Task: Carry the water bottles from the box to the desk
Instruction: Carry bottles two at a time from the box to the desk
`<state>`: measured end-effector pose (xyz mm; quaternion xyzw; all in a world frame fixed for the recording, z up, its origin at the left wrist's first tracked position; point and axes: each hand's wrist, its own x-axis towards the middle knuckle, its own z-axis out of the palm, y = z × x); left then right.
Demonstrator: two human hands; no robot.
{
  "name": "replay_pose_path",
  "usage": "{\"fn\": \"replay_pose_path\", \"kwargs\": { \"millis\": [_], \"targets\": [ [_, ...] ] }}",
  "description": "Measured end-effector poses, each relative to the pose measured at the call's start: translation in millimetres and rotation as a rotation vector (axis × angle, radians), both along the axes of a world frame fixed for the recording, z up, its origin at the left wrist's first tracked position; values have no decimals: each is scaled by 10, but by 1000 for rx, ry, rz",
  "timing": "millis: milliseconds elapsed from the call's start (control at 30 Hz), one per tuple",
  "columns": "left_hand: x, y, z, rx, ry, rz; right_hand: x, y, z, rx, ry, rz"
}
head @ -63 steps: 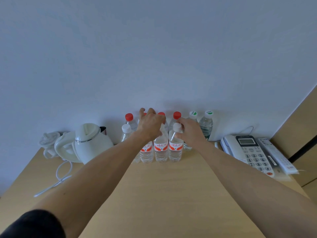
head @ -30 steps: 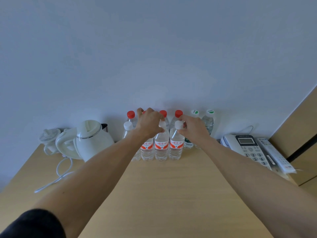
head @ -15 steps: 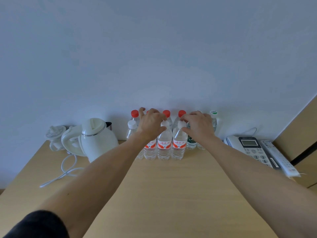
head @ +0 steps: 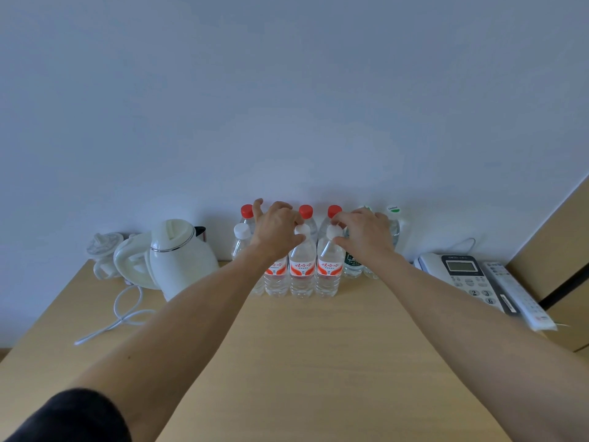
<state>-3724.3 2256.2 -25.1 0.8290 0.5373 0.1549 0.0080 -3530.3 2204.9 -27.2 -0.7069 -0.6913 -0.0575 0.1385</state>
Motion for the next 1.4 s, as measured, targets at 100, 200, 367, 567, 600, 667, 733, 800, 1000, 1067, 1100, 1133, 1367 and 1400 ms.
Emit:
{"fn": "replay_pose_path", "kwargs": {
  "millis": [100, 200, 367, 567, 600, 667, 733, 800, 1000, 1067, 1100, 1133, 1367, 1400],
  "targets": [
    [-1, 0, 10, -17, 5, 1, 1, -5, 2, 5, 2, 9],
    [-26, -7, 9, -29, -10, -9, 13, -23, 18, -3, 9, 35],
    [-78, -3, 97, 39, -50, 38, 101, -71, 75, -49, 170, 98],
    [52, 67, 390, 66, 87, 93, 297, -94, 251, 18, 159, 30],
    [106, 75, 439, 62, 115, 87, 332, -98, 292, 22, 143, 16],
    [245, 75, 525, 54, 146, 68, 411, -116, 376, 15, 93, -13],
    [428, 52, 605, 43, 149, 38, 503, -159, 449, -10, 49, -56],
    [639, 13, 672, 40, 147, -8, 610, -237, 505, -42, 28, -110],
    [1278, -193, 766, 57, 144, -202, 1007, -717, 592, -124, 13, -296],
    [1491, -322, 762, 62, 145, -285, 1126, -957, 605, -141, 17, -385],
    [1588, -397, 751, 59, 149, -330, 1169, -1096, 612, -155, 22, -433],
    [1680, -480, 732, 58, 152, -377, 1204, -1246, 612, -166, 25, -484],
    [2253, -1318, 497, 33, 205, -677, 1323, -2455, 489, -201, 85, -816],
    [2338, -1473, 463, 27, 207, -720, 1337, -2644, 456, -204, 108, -866]
  ]
}}
